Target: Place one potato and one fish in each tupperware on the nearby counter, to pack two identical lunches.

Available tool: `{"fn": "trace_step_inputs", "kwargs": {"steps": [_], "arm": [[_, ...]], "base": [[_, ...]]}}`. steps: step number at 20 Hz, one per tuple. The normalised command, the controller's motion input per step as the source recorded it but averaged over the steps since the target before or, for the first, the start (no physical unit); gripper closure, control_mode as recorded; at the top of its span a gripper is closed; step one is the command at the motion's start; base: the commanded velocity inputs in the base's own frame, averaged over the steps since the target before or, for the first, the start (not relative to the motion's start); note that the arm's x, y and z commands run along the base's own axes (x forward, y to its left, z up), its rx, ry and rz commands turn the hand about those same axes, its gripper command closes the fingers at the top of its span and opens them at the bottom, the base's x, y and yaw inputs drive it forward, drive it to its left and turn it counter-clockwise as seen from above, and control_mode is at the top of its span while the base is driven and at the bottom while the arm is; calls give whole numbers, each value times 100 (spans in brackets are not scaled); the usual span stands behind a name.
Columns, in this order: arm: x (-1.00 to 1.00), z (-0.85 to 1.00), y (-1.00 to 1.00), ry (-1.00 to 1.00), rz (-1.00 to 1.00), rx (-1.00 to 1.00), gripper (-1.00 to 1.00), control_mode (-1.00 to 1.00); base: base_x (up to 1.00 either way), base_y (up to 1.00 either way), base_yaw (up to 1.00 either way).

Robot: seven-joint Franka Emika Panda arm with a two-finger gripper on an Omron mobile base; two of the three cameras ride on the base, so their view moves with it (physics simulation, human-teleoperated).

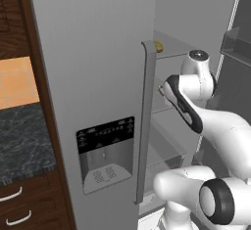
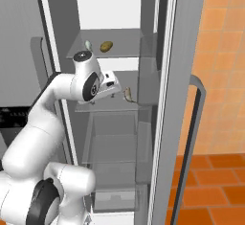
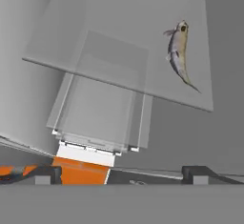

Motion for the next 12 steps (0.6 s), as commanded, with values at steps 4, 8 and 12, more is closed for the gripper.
{"fn": "trace_step_inputs", "kwargs": {"steps": [4,8,12], "arm": [[87,-20,-21,-10,0,0,-100,-100],[51,-49,-4,3,1,0,-100,-100],[76,-24,0,1,0,-3,-100,-100]], "base": [[0,0,0],[0,0,0],[0,0,0]]}}
